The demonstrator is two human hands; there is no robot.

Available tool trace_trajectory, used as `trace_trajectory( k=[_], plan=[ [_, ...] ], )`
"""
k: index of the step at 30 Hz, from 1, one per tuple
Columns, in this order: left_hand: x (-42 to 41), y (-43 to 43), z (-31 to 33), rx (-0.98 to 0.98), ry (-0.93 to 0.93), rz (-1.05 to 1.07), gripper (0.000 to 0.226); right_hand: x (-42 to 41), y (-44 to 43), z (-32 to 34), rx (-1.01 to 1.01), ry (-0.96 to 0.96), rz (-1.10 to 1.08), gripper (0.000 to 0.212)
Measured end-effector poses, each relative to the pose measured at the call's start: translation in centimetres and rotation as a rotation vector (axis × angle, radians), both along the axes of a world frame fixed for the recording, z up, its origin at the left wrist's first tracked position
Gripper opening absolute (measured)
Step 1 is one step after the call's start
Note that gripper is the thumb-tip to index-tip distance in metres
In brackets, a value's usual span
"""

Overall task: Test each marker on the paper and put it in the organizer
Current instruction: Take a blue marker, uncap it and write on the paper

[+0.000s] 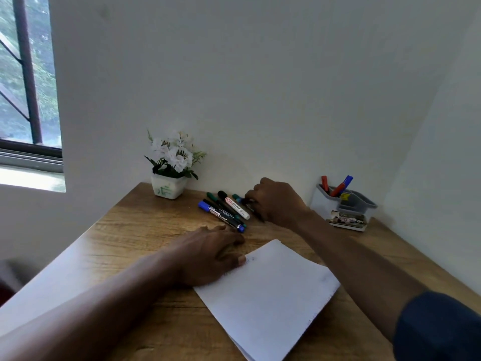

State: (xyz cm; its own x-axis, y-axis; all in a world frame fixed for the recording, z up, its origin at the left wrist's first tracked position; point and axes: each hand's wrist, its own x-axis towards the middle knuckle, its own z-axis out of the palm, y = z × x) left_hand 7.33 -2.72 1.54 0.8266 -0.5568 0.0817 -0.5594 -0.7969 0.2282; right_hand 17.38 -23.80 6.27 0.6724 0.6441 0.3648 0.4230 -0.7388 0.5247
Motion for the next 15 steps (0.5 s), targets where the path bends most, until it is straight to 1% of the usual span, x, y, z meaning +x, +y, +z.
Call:
trace_trajectory(
  k=[1, 2, 4, 5, 7, 8, 9, 11, 12, 13, 15],
  plan=[
    [-0.1, -0.1, 0.1, 0.012, -0.004, -0.003, 0.063, -0.6, -0.3, 0.4, 0.097, -0.032, 0.020, 0.026],
    [-0.2, -0.1, 0.1, 0.021, -0.010, -0.011, 0.063, -1.5, -0.7, 0.6, 0.247, -0.044, 0.035, 0.025],
    [-0.5, -0.1, 0.3, 0.018, -0.022, -0.031, 0.063, -3.6, -1.2, 0.7, 0.654, 0.013, 0.068, 0.019],
    [-0.6, -0.1, 0.3, 0.000, -0.030, -0.037, 0.062, -4.7, -1.4, 0.6, 0.899, 0.089, 0.098, 0.014],
    [-0.7, 0.1, 0.2, -0.084, -0.053, -0.029, 0.063, -7.0, -1.6, 0.1, 1.391, 0.333, 0.152, 0.007],
    [-0.7, 0.3, 0.2, -0.147, -0.070, -0.017, 0.064, -8.2, -1.7, -0.3, 1.583, 0.476, 0.166, 0.008],
    [-0.7, 0.5, 0.3, -0.224, -0.089, -0.007, 0.065, -9.4, -1.9, -0.8, 1.733, 0.614, 0.176, 0.010],
    [-1.1, 0.7, 0.4, -0.384, -0.123, 0.004, 0.069, -11.1, -2.1, -1.8, 1.939, 0.809, 0.208, 0.008],
    [-1.3, 0.8, 0.5, -0.448, -0.143, 0.008, 0.070, -11.8, -2.1, -2.2, 2.000, 0.880, 0.244, 0.015],
    [-1.6, 0.7, 0.6, -0.500, -0.167, 0.004, 0.069, -12.2, -2.1, -2.6, 2.030, 0.934, 0.271, 0.023],
    [-2.0, 0.4, 0.7, -0.568, -0.199, -0.010, 0.060, -12.5, -2.0, -2.9, 2.005, 0.992, 0.263, 0.026]
  ],
)
